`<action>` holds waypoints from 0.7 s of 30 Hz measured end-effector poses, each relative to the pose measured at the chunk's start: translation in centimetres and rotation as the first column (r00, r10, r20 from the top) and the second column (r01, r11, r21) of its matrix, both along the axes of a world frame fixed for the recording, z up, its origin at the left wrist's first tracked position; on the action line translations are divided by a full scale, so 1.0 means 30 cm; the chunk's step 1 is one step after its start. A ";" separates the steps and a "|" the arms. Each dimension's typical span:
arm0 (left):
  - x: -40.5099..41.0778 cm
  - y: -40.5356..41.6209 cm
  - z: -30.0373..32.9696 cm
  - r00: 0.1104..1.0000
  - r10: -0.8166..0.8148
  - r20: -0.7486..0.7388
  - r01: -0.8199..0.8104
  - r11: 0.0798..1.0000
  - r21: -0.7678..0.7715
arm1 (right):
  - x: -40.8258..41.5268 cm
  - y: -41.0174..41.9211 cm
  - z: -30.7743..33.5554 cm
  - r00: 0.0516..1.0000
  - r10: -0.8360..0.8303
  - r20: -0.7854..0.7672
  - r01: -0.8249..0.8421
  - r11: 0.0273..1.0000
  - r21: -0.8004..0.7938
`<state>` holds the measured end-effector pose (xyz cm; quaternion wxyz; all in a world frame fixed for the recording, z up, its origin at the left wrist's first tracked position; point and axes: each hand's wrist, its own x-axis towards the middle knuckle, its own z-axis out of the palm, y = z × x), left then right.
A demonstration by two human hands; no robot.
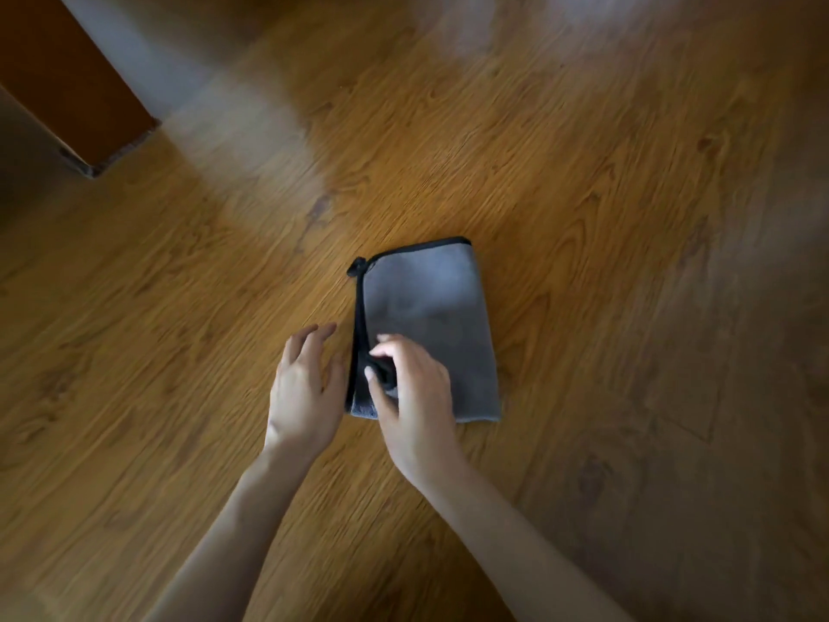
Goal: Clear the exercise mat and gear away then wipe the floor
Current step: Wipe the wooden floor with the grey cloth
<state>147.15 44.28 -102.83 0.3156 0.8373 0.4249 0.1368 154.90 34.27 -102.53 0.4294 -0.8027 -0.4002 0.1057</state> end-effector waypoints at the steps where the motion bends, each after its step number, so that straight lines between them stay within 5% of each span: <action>1: -0.010 0.006 -0.005 1.000 0.005 0.003 -0.005 1.000 -0.010 | -0.014 -0.005 -0.013 0.995 0.097 -0.040 -0.100 0.991 -0.086; 5: -0.034 -0.003 -0.023 0.999 0.005 0.045 -0.002 0.997 -0.072 | -0.018 -0.029 -0.032 0.896 0.420 -0.144 -0.442 0.820 -0.363; 9: -0.024 -0.012 -0.026 0.995 -0.014 0.101 0.022 0.996 -0.082 | 0.021 -0.049 -0.002 0.891 0.324 -0.318 -0.385 0.911 -0.149; 13: 0.009 -0.011 -0.019 0.995 -0.037 0.092 0.047 0.992 -0.116 | 0.120 -0.059 0.022 0.997 0.062 -0.038 -0.060 0.996 0.065; 16: 0.046 -0.033 0.002 0.992 -0.127 0.019 0.125 0.988 0.096 | 0.209 -0.049 0.038 0.984 0.037 0.172 -0.053 0.995 0.089; 21: 0.103 -0.126 -0.048 0.924 -0.229 -0.306 0.282 0.949 0.140 | 0.299 -0.013 -0.048 0.807 0.409 0.427 -0.253 0.891 -0.376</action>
